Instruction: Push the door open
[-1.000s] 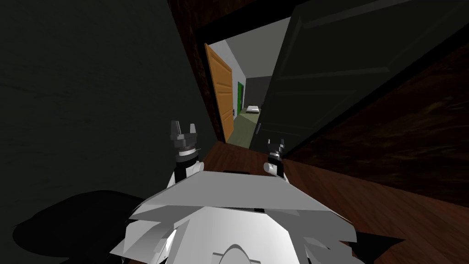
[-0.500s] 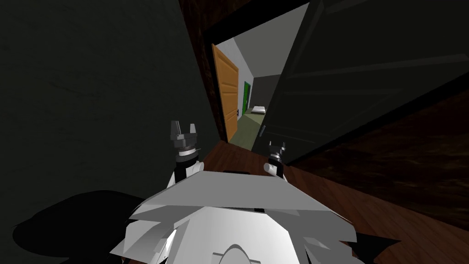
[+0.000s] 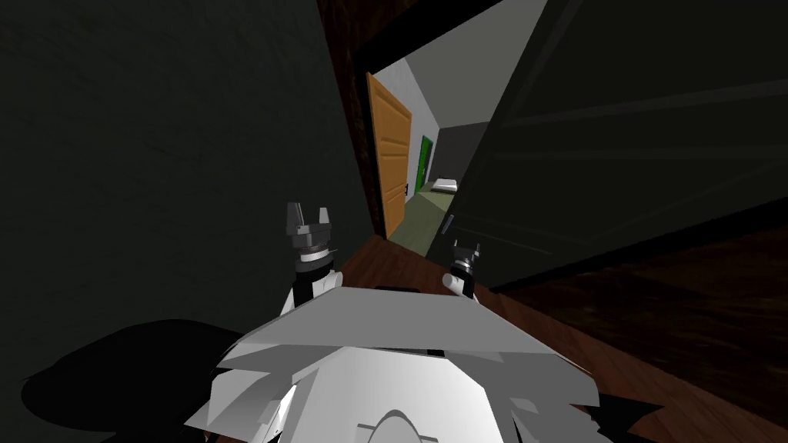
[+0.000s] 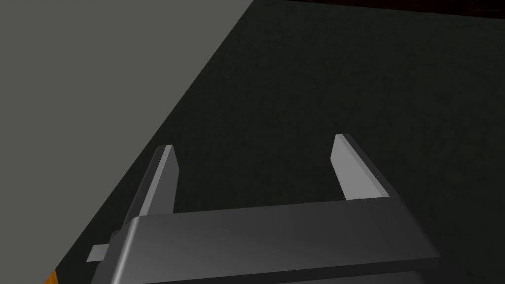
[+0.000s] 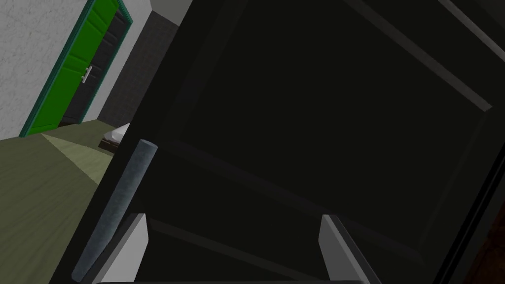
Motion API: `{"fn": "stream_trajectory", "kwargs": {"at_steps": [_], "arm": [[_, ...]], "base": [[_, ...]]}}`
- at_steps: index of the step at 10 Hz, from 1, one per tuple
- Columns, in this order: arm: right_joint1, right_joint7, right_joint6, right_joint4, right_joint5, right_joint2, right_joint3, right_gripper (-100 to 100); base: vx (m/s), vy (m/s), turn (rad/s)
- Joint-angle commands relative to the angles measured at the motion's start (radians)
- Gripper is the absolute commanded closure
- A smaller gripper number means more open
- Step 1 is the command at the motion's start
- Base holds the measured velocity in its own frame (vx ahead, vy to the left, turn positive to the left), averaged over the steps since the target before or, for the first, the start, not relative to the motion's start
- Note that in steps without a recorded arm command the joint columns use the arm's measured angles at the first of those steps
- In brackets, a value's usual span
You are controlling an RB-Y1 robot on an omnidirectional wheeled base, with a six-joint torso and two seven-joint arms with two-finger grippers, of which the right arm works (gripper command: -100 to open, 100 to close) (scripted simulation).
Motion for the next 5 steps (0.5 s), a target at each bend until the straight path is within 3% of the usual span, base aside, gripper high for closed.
{"fn": "stream_trajectory", "kwargs": {"at_steps": [1, 5], "arm": [[-0.013, -0.026, -0.019, 0.044, -0.023, 0.004, -0.009, -100], [-0.046, -0.085, -0.06, 0.146, -0.078, 0.013, -0.032, -100]], "base": [[0.044, -0.077, 0.219], [0.041, -0.091, 0.206]]}}
